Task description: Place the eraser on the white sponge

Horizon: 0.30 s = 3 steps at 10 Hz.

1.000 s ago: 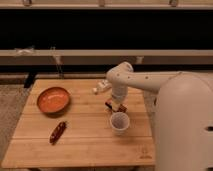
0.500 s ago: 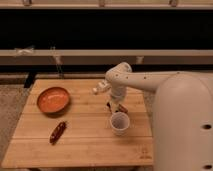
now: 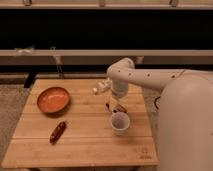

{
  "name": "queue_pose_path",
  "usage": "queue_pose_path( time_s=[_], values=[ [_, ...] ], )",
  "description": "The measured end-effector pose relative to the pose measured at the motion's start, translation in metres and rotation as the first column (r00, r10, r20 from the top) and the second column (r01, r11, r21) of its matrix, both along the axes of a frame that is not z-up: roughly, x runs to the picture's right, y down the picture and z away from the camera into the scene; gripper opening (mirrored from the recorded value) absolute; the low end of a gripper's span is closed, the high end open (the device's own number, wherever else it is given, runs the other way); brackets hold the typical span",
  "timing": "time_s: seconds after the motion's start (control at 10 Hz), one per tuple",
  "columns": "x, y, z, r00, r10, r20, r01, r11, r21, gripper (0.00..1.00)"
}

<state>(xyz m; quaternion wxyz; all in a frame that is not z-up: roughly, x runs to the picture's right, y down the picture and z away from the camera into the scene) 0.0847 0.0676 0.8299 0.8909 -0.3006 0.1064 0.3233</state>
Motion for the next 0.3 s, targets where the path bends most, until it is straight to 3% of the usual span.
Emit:
queue_pose_path(
  time_s=[0.3],
  values=[
    [0.0037, -0.0069, -0.0068, 1.0, 0.019, 0.02, -0.019, 0.9998, 0.005, 0.8]
  ],
)
